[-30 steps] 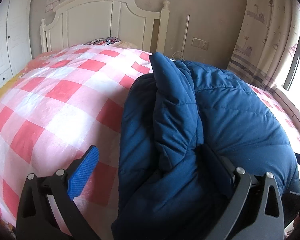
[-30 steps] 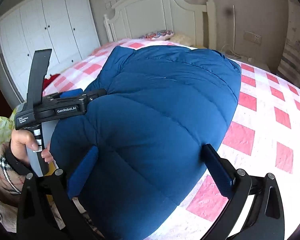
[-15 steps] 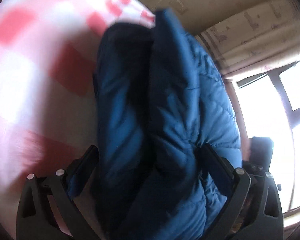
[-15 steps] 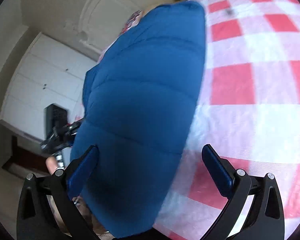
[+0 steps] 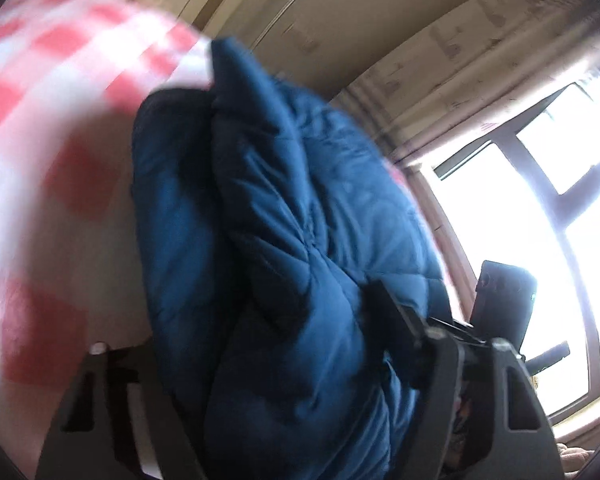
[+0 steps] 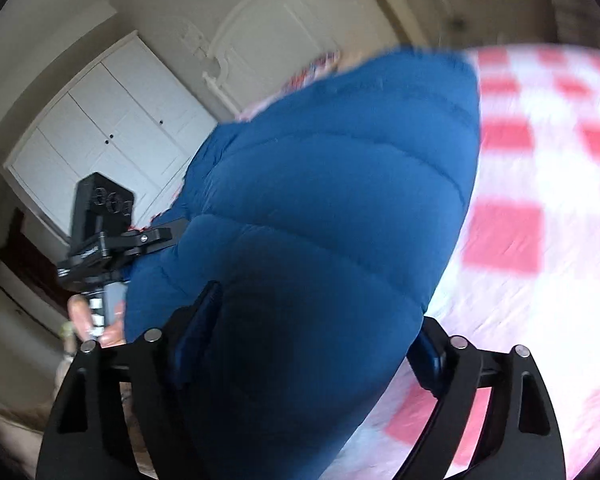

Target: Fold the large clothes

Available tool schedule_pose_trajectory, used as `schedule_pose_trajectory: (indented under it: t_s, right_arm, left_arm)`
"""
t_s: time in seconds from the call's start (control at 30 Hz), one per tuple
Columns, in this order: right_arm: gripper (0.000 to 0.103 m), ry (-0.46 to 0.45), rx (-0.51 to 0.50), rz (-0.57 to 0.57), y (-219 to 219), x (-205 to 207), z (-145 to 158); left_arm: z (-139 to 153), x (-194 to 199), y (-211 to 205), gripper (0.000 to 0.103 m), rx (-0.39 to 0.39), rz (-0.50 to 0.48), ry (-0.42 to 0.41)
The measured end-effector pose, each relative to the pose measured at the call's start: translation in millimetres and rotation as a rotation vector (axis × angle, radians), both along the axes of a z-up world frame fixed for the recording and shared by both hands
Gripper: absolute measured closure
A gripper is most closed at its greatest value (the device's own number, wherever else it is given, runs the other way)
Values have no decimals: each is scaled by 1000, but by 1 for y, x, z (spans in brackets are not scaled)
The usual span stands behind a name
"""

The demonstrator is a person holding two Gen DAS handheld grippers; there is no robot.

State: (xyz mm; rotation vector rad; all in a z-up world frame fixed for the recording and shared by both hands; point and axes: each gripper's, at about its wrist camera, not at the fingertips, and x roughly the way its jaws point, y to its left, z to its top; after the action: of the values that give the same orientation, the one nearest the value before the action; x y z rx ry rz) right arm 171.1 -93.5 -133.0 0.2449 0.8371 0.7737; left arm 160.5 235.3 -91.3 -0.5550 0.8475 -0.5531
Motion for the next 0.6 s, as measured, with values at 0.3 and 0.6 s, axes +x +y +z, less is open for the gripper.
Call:
schedule_pose_trajectory:
  t_s: [0.3, 0.6]
  right_arm:
    - [21, -305, 2, -185, -76, 34, 69]
    - [18, 17, -53, -358, -173, 136, -14]
  left_arm:
    - [61, 81, -78, 38, -29, -49, -197]
    - [-28, 179, -162, 22, 27, 29, 22]
